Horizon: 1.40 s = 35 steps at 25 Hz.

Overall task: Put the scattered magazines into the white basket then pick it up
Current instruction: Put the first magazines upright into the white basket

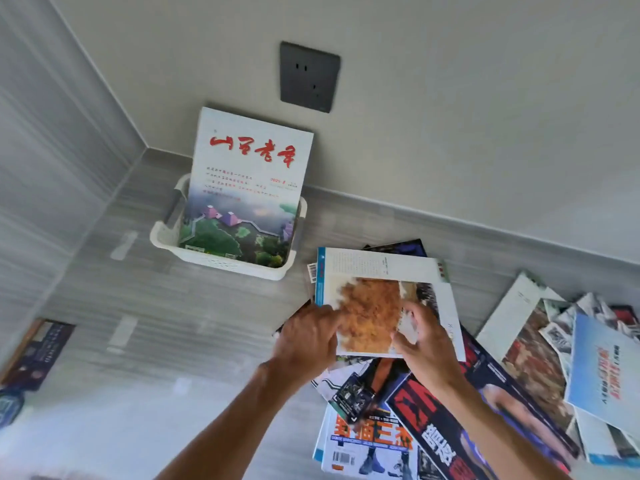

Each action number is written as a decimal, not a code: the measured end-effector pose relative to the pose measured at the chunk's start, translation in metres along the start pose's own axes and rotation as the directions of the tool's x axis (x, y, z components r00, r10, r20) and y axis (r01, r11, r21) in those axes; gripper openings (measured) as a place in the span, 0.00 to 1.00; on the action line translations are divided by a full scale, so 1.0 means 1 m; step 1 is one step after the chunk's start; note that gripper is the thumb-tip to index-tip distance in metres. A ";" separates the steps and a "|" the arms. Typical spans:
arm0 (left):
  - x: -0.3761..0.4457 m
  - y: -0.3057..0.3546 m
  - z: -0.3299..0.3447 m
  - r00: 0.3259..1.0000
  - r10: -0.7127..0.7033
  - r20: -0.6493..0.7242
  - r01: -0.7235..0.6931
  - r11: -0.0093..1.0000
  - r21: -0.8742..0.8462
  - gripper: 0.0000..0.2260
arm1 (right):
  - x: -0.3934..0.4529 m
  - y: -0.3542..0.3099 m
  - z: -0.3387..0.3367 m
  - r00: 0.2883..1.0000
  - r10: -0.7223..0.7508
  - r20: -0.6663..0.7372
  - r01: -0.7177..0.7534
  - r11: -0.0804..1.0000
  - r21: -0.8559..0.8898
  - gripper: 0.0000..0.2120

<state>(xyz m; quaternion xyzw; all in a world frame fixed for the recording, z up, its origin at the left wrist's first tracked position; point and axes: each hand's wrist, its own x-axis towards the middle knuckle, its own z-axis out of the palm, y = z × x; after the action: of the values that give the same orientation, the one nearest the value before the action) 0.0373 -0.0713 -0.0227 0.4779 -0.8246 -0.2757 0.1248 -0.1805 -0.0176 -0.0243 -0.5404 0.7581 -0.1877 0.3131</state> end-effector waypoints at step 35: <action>-0.004 0.005 -0.054 0.838 -0.467 -0.283 -0.052 0.448 -0.892 0.18 | 0.039 -0.032 -0.031 0.996 -0.068 -0.058 0.088 0.598 0.796 0.16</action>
<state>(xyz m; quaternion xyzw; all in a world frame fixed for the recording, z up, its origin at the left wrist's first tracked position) 0.0615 -0.0837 0.0242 0.4999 -0.4363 -0.5383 0.5196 -0.1875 -0.0666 0.0077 -0.3745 0.5738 -0.5255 0.5045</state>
